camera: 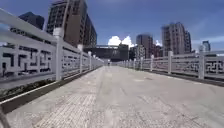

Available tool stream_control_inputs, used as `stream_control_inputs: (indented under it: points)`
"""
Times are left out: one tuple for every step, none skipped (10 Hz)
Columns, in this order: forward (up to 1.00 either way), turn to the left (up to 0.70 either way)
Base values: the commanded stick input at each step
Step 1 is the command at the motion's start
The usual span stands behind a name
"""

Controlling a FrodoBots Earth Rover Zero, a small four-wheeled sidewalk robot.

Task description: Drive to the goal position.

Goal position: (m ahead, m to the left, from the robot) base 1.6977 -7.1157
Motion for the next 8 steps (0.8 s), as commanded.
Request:
stream_control_inputs:
  points:
    - [0.70, 0.00]
    - [0.70, 0.00]
    - [0.70, 0.00]
    - [0.70, 0.00]
    - [0.70, 0.00]
    - [0.70, 0.00]
    - [0.70, 0.00]
    - [0.70, 0.00]
